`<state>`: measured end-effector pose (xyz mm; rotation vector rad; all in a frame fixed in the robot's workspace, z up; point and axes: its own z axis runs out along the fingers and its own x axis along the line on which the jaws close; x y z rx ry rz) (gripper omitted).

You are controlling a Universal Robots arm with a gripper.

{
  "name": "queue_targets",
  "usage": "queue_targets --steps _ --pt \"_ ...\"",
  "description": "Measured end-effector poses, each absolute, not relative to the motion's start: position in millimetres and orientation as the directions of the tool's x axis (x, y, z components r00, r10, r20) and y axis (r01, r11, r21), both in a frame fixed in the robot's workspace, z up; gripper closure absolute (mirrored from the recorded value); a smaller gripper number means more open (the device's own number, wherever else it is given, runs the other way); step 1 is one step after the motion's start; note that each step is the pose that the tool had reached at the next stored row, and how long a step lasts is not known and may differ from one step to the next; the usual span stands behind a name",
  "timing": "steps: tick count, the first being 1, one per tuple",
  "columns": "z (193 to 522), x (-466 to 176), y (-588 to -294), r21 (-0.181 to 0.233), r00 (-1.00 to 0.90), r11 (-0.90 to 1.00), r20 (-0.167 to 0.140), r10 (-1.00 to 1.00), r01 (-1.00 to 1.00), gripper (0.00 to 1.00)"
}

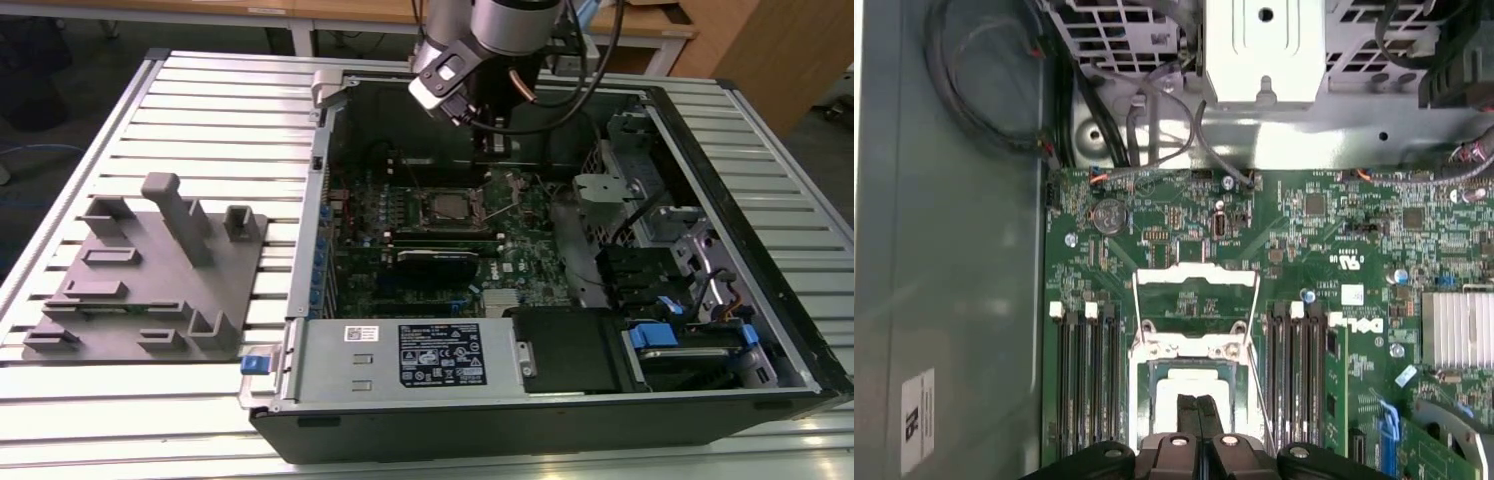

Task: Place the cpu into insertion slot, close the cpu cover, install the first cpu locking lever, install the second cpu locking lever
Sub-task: 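Close the cpu cover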

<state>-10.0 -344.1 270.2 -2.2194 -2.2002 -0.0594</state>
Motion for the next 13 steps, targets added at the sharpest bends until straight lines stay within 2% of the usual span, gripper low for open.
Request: queue_targets --steps 13 --pt "270 20 -343 0.015 0.009 -0.009 0.038 0.999 1.0 0.89"
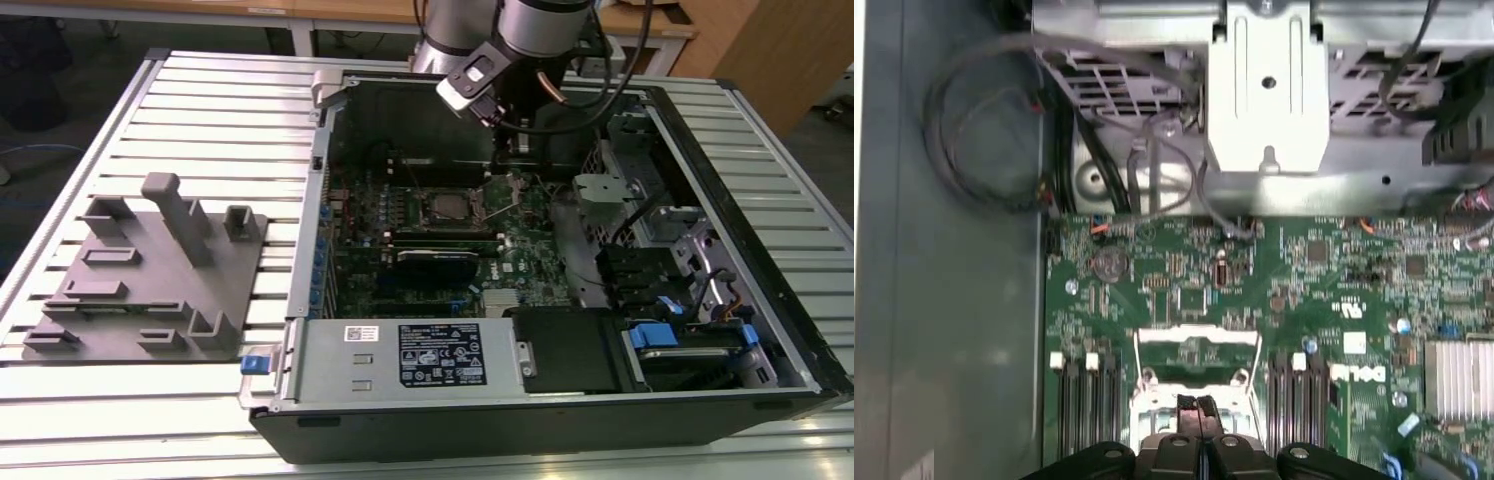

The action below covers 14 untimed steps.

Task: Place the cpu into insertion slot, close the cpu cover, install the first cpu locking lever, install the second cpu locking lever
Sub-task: 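Close the cpu cover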

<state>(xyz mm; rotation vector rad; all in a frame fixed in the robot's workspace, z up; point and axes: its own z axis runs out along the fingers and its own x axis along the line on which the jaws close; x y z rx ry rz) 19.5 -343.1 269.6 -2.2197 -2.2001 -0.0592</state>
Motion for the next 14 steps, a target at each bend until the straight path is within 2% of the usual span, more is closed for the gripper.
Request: queue_targets --steps 14 --pt "268 59 -342 0.015 0.009 -0.009 0.038 0.999 1.0 0.89"
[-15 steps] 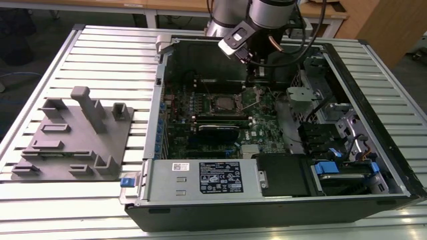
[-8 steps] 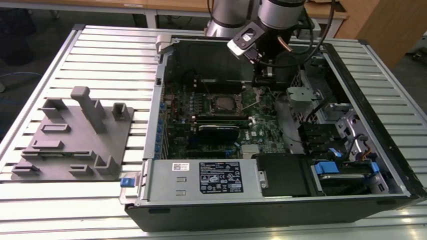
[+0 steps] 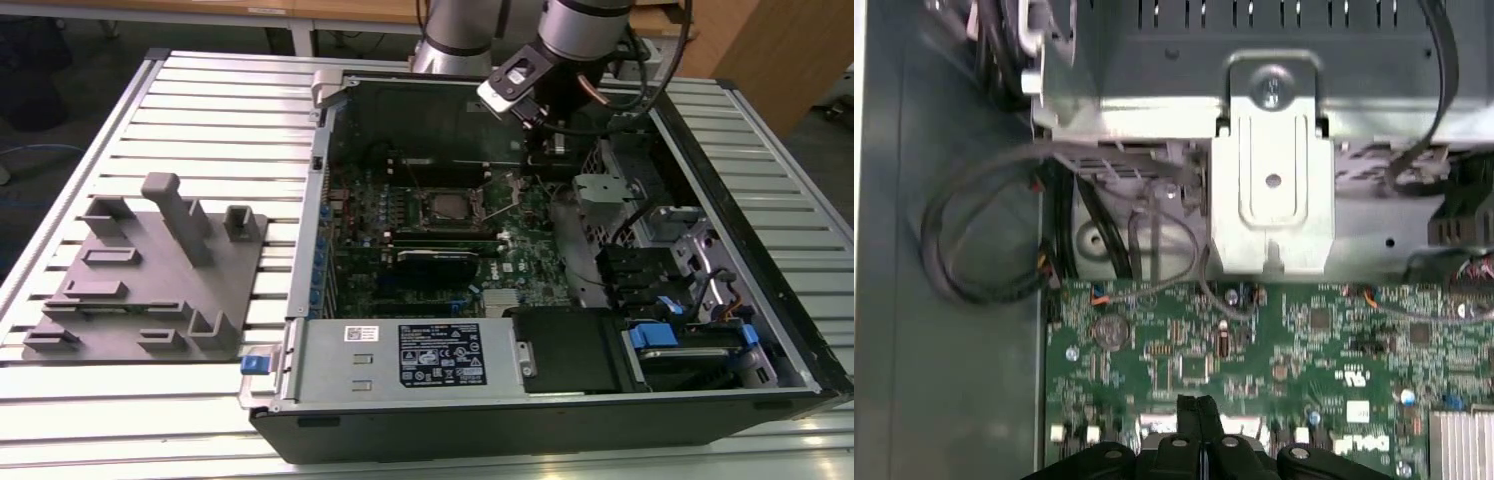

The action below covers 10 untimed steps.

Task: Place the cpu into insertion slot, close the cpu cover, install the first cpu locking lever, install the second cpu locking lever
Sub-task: 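Close the cpu cover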

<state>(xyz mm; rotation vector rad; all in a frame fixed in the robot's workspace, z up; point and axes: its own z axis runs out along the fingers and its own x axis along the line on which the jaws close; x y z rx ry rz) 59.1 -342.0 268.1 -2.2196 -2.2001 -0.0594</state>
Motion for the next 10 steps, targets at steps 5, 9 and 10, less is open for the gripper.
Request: queue_targets --steps 5,9,10 --pt "265 68 -342 0.015 0.008 -0.009 0.038 0.999 1.0 0.89" --pt "259 70 -342 0.015 0.009 -0.009 0.038 0.999 1.0 0.89" --pt "257 70 -342 0.015 0.009 -0.009 0.038 0.999 1.0 0.89"
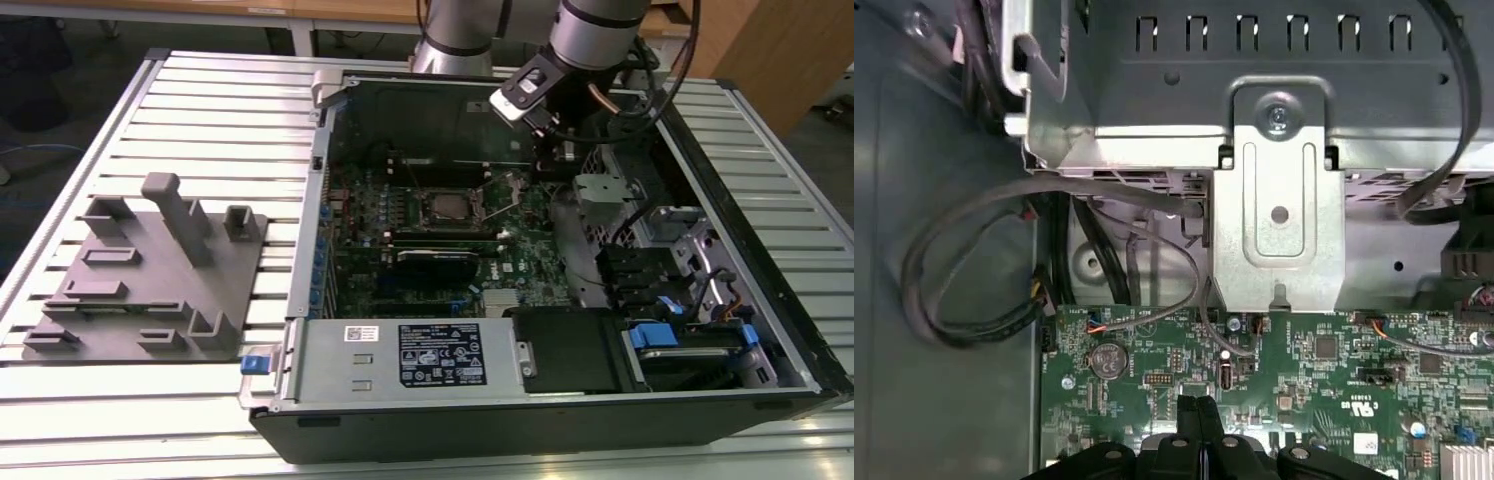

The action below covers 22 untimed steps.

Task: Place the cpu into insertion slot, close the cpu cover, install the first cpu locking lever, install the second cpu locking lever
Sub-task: 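Close the cpu cover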

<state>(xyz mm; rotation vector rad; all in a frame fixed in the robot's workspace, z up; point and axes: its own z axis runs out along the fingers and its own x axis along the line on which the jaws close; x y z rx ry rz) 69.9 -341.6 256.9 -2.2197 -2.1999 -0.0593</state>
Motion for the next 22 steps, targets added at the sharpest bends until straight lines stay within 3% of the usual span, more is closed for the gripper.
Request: queue_targets --steps 22 --pt "236 58 -342 0.017 0.008 -0.009 0.038 0.999 1.0 0.89"
